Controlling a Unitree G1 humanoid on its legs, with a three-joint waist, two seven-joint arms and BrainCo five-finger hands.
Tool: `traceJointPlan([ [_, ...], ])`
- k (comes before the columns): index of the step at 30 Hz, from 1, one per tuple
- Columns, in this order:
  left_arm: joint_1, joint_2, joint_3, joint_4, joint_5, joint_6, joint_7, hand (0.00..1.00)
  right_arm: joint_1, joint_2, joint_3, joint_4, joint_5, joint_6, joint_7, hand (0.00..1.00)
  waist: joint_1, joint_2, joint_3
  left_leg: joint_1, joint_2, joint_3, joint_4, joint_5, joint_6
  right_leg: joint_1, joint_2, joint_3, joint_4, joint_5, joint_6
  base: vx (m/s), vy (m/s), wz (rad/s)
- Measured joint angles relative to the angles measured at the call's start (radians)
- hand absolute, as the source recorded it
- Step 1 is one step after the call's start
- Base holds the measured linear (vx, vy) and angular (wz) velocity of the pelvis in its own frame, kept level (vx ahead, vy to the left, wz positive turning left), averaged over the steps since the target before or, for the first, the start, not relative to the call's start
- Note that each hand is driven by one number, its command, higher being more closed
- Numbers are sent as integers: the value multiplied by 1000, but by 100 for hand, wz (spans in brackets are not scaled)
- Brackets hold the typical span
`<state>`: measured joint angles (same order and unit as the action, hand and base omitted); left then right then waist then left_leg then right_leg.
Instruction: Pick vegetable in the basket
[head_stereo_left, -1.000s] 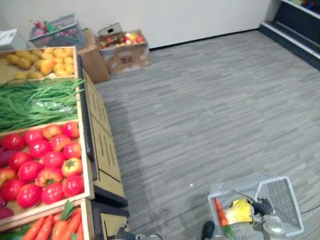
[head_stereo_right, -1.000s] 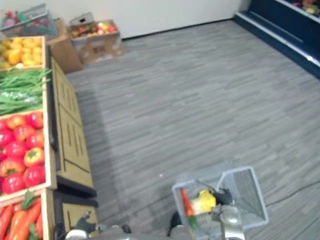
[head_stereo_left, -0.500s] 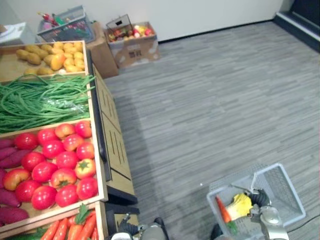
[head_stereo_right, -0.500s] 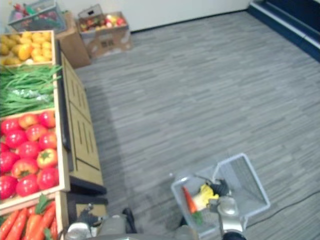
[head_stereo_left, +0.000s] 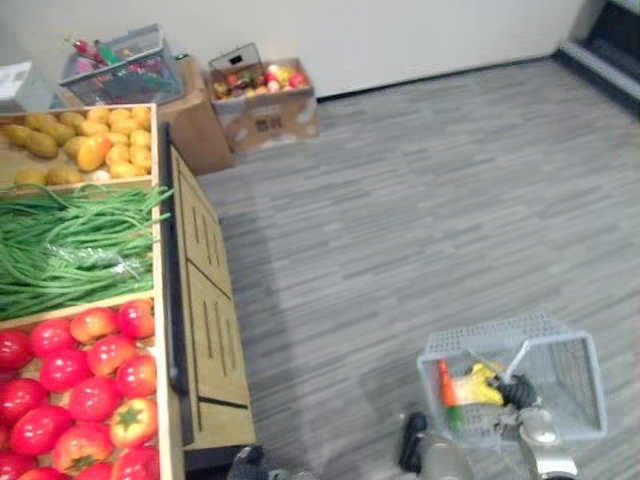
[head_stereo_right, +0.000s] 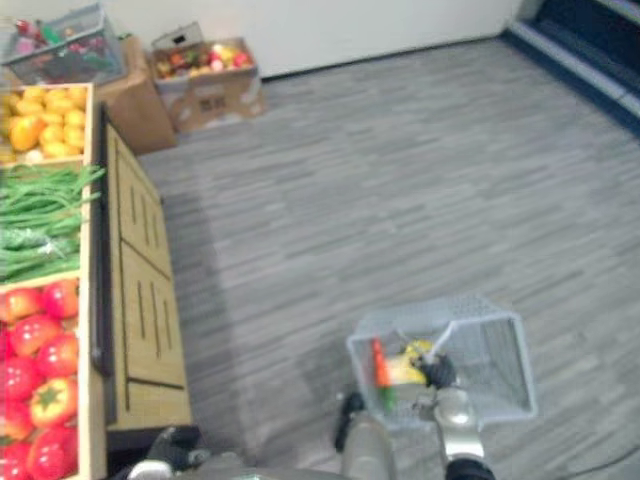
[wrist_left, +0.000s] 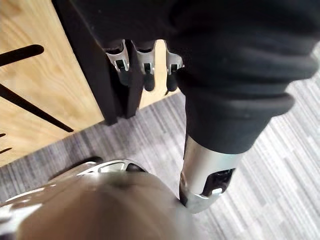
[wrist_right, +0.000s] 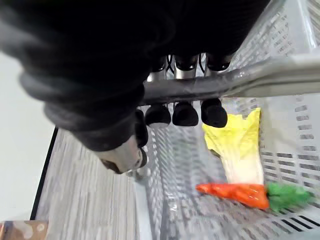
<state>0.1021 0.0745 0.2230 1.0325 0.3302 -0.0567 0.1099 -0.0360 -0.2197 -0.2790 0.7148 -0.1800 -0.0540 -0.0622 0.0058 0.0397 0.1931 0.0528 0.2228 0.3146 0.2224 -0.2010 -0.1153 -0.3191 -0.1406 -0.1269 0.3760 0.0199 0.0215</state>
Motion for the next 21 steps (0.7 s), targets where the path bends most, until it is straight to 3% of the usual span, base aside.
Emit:
traceJointPlan([
  [1, 1, 4, -1, 4, 0, 0, 1, 0, 12, 2, -4, -7, -1, -1, 2, 100, -1, -7, -6, 10, 4, -25, -9, 19, -22, -4, -3, 58, 55, -60, 66, 84, -56, 62],
  [2, 0, 6, 0, 4, 0, 1, 1, 0, 19, 2, -2, -15, -1, -1, 5, 100, -4, -7, -12, 12, 1, -47, -15, 22, -27, 2, -12, 53, 64, -91, 89, 155, -148, 83],
  [3, -2, 7, 3, 3, 0, 0, 2, 0, 36, 2, 5, -12, -2, -1, 8, 100, -5, -17, -12, 17, 4, -75, -30, 31, -44, 27, -22, 20, 61, -149, 80, 160, -205, 80],
  [5, -1, 1, 34, 2, -1, 0, 4, 0, 37, 5, 12, 10, -8, 3, 11, 100, 1, -15, -14, -7, 40, -114, -34, 58, -87, 48, -3, -36, 46, -161, 69, 107, -221, 82],
  [7, -1, 3, 62, -1, -3, 0, 2, 0, 49, 13, 10, 22, -6, 5, 19, 100, -3, -14, -17, -52, 73, -190, -6, 111, -96, 130, 15, -137, -15, -170, 53, 78, -226, 111],
  [9, 0, 3, 74, -5, -10, 1, 1, 0, 62, 14, 2, 33, -5, 5, 19, 100, -3, -28, -31, -77, 78, -172, 1, 179, -76, 178, 6, -201, -60, -175, 44, 13, -207, 108],
  [12, 3, -4, 81, -4, -11, 5, 1, 0, 68, 12, -33, 37, -6, 5, 19, 100, -3, -31, -41, -87, 86, 22, -54, 270, -34, 232, 1, -295, -145, -159, 16, -15, -145, 83],
  [14, 3, -17, 85, -4, -9, 14, 1, 0, 75, 6, -47, 37, -6, 5, 20, 100, -2, -27, -43, -91, 83, 123, -45, 264, -20, 253, -9, -341, -165, -157, 12, -35, -23, 64],
  [18, 3, -23, 77, -2, 0, 23, 0, 0, 95, 7, -70, 37, -7, 5, 21, 100, -6, -26, -45, -73, 15, 140, -62, 207, -3, 278, -45, -394, -184, -148, 28, -40, 105, 48],
  [21, 2, -19, 50, 3, 37, 35, -1, 0, 117, 20, -90, 37, -8, 6, 20, 100, -22, -11, -62, -35, -27, 131, -223, 213, 8, 287, -54, -427, -207, -121, 68, 29, 172, 41],
])
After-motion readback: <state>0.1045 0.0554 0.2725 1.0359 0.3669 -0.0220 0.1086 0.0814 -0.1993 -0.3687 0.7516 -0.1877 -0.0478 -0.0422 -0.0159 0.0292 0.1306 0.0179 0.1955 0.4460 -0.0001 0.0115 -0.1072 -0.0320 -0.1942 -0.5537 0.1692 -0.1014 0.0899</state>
